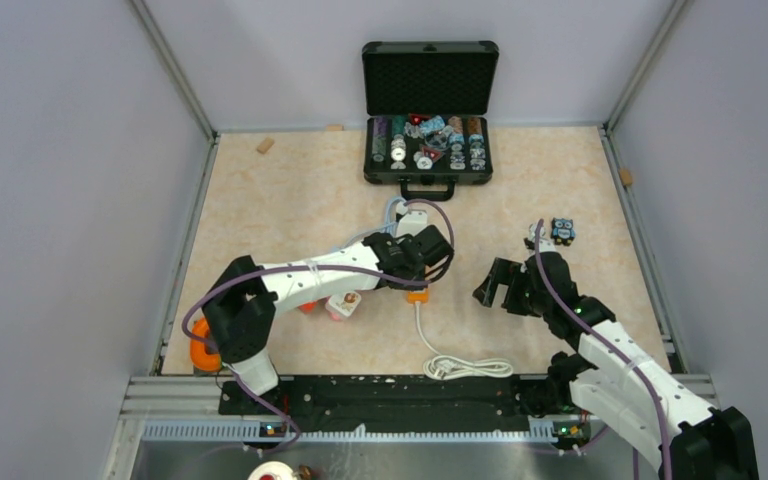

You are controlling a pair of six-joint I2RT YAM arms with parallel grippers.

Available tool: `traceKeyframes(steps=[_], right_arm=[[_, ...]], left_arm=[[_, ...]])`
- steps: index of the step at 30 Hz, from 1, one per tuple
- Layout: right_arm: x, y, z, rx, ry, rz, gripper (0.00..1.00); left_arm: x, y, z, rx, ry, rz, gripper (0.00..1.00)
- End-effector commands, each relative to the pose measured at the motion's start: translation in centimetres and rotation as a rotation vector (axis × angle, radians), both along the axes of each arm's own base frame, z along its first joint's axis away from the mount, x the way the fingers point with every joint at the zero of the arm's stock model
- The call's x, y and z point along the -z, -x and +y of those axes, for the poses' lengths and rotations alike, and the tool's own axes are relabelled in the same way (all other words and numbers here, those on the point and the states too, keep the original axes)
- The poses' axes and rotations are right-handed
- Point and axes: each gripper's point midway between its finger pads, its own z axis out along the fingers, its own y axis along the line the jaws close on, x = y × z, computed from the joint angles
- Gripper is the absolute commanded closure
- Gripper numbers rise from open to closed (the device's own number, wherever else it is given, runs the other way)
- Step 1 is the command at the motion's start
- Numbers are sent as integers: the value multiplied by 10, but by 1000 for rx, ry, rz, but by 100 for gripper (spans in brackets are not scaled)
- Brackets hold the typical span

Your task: Insert the plug

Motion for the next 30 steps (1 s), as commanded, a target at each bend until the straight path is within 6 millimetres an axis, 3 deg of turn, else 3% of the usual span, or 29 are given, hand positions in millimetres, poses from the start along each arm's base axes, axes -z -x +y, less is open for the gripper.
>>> traceKeyframes(steps=[1, 14, 30], right_arm=[[-22, -11, 4, -3, -28, -66, 1], [-20, -11, 4, -3, -28, -63, 1], [-20, -11, 4, -6, -27, -61, 1]], left_arm=[[4, -2, -5, -11, 16, -12, 100], [18, -2, -9, -7, 13, -4, 100], [36, 5, 5, -47, -44, 19, 100]])
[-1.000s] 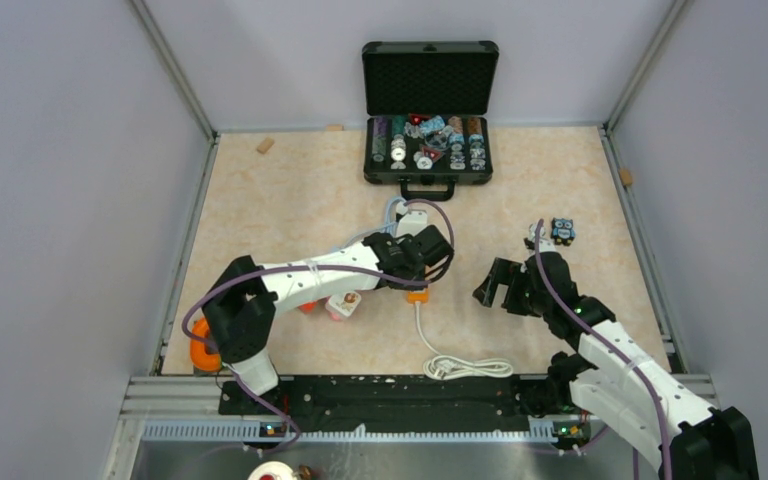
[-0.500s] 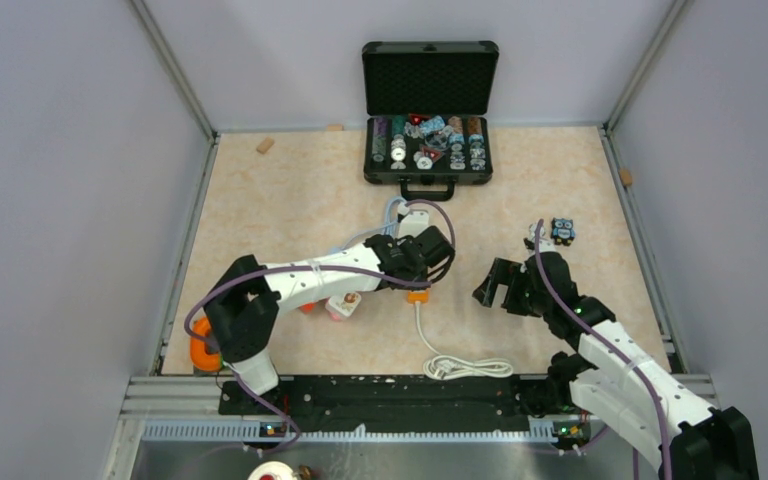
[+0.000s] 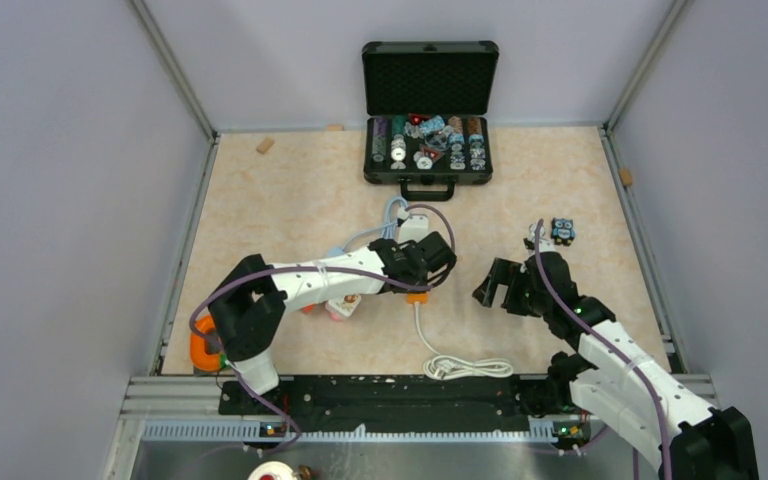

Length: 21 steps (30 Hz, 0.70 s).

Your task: Insert the plug

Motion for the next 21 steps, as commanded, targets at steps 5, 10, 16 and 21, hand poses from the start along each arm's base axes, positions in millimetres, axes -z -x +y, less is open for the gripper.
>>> traceKeyframes(steps=[5, 10, 16, 21], right_arm=[[-21, -11, 4, -4, -27, -64, 1], [-22, -12, 5, -5, -31, -65, 1], [-22, -11, 5, -7, -33, -62, 1], [-24, -12, 7, -8, -39, -65, 1]], left_arm=[[30, 11, 15, -36, -62, 51, 100], [40, 17, 17, -39, -61, 70, 100], [50, 24, 22, -43, -79, 87, 100], [49, 26, 21, -32, -81, 89, 100]])
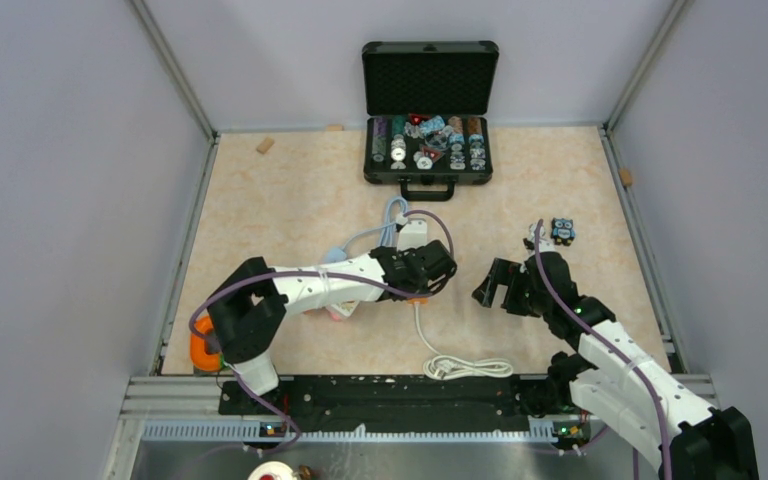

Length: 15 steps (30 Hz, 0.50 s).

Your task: Insert the plug

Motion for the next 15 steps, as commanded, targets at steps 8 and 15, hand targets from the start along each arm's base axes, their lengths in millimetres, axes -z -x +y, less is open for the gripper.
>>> traceKeyframes(steps=[8, 15], right_arm=[[-25, -13, 7, -10, -42, -69, 1], [-27, -13, 7, -9, -39, -71, 1]], left_arm=[[-21, 3, -2, 88, -38, 8, 30], [-115, -11, -24, 202, 134, -157, 1]])
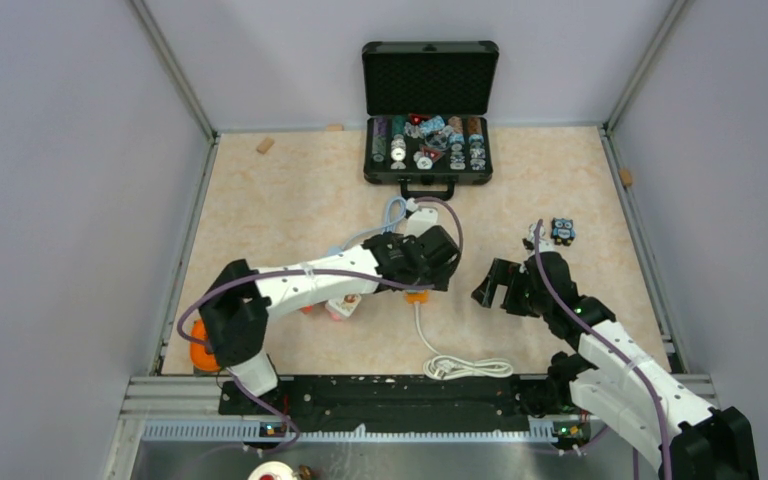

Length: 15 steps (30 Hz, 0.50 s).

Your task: Insert the plug

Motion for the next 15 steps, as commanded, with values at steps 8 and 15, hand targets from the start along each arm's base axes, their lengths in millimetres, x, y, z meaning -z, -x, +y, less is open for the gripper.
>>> traceKeyframes(steps=[8, 15], right_arm=[[-25, -12, 5, -7, -32, -72, 1], [-27, -15, 5, -5, -26, -81, 1]], left_arm=[[-132, -4, -19, 226, 439, -178, 1], [-130, -25, 18, 185, 601, -144, 1]])
